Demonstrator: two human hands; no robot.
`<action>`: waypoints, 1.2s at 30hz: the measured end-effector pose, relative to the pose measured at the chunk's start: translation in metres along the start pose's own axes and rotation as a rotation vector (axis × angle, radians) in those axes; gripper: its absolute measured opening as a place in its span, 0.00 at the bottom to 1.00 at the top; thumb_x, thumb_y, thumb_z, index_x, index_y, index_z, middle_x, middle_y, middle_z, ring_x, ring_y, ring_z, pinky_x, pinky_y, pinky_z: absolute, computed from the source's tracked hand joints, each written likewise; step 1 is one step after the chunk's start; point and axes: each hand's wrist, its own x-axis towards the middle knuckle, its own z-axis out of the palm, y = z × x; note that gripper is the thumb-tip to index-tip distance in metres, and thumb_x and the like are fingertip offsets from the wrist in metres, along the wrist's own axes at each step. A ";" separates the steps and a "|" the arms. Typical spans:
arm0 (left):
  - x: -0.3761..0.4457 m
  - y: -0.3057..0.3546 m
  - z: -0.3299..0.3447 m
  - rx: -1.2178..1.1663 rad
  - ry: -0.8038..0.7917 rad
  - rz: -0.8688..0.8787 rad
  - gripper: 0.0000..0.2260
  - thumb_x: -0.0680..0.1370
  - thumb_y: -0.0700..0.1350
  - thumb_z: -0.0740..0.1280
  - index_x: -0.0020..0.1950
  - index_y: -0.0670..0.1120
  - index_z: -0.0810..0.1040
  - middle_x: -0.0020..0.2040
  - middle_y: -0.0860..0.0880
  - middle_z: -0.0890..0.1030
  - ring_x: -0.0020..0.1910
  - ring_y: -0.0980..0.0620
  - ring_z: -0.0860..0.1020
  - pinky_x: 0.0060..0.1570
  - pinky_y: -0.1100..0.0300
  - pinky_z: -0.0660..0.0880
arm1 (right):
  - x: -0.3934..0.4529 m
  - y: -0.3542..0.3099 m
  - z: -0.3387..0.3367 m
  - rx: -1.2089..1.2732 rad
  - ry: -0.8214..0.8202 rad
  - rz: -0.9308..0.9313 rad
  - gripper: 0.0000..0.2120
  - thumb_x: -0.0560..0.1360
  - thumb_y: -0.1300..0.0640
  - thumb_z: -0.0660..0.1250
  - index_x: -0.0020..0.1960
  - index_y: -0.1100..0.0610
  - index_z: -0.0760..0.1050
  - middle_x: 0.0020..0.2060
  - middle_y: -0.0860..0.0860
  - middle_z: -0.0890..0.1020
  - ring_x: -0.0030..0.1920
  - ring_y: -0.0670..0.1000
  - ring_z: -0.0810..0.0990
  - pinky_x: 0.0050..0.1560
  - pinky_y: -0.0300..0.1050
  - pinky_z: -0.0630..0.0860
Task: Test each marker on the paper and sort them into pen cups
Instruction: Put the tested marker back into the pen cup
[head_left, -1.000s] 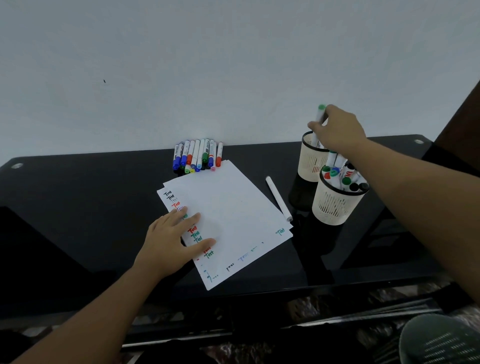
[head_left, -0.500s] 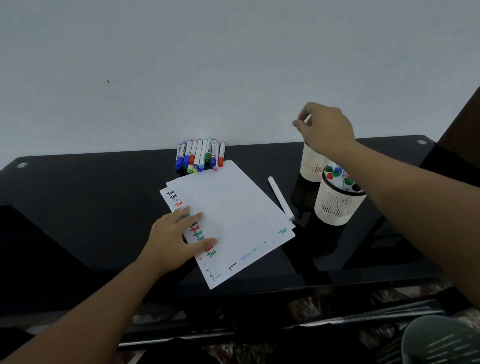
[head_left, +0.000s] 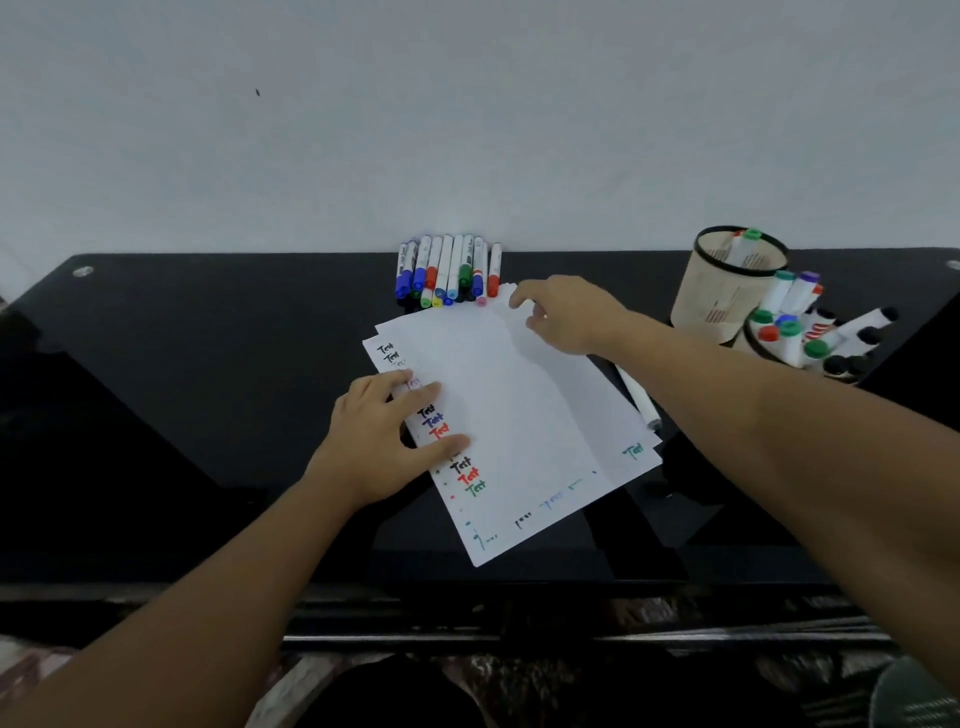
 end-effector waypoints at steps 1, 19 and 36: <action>0.000 -0.002 0.001 -0.001 0.004 0.000 0.41 0.67 0.81 0.56 0.75 0.62 0.70 0.77 0.56 0.64 0.76 0.53 0.57 0.76 0.44 0.56 | 0.008 0.001 0.004 -0.005 -0.005 0.008 0.18 0.84 0.55 0.62 0.73 0.45 0.70 0.61 0.52 0.77 0.59 0.55 0.77 0.62 0.55 0.77; 0.003 -0.009 0.004 -0.013 0.001 -0.012 0.41 0.67 0.82 0.56 0.74 0.63 0.69 0.76 0.58 0.62 0.75 0.56 0.56 0.76 0.47 0.55 | 0.083 0.006 0.034 -0.149 0.105 -0.062 0.18 0.82 0.61 0.58 0.68 0.45 0.72 0.53 0.53 0.75 0.49 0.56 0.77 0.52 0.55 0.79; 0.004 -0.008 0.004 0.010 -0.007 -0.015 0.42 0.66 0.83 0.54 0.74 0.63 0.69 0.76 0.58 0.63 0.75 0.55 0.57 0.76 0.45 0.56 | 0.077 0.016 0.027 -0.446 0.042 -0.131 0.27 0.79 0.66 0.62 0.74 0.45 0.69 0.57 0.53 0.76 0.53 0.56 0.76 0.48 0.49 0.72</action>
